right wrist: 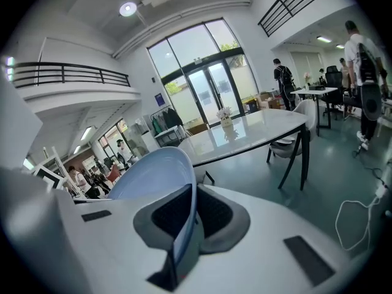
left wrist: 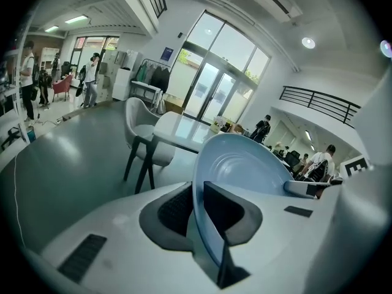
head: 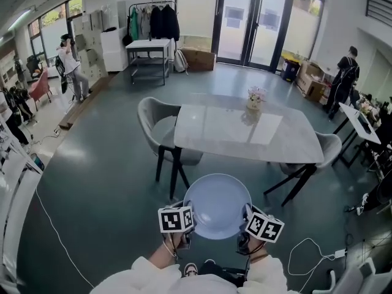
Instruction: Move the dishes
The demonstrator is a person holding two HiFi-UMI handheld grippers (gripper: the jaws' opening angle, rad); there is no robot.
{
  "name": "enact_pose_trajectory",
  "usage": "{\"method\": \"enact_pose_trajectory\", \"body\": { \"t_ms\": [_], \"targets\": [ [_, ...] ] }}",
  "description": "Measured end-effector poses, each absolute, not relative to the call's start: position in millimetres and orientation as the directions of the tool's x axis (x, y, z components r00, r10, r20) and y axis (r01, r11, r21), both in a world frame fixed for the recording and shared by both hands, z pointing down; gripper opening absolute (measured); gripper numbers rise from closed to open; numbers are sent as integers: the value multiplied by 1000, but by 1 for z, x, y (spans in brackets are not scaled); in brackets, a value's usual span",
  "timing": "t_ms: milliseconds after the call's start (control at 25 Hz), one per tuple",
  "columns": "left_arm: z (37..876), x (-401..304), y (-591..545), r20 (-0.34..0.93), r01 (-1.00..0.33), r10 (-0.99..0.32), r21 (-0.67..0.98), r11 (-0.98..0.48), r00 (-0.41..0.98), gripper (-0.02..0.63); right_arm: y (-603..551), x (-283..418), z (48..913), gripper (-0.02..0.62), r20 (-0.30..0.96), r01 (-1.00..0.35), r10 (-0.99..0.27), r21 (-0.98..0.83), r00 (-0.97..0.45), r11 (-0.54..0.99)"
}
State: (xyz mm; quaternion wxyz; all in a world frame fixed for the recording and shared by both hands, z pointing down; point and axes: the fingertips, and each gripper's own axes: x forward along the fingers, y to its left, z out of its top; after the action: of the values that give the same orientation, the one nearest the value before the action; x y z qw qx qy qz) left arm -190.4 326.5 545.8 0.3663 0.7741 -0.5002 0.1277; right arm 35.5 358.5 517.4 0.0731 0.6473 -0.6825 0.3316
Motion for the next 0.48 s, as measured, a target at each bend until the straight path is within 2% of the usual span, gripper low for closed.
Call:
{"method": "enact_pose_trajectory", "body": {
  "t_ms": [480],
  "targets": [
    [553,-188,287,576,-872,-673,429,-235,464,40,317,38,527,78,537,-923,-829,-378,-158,-69]
  ]
}}
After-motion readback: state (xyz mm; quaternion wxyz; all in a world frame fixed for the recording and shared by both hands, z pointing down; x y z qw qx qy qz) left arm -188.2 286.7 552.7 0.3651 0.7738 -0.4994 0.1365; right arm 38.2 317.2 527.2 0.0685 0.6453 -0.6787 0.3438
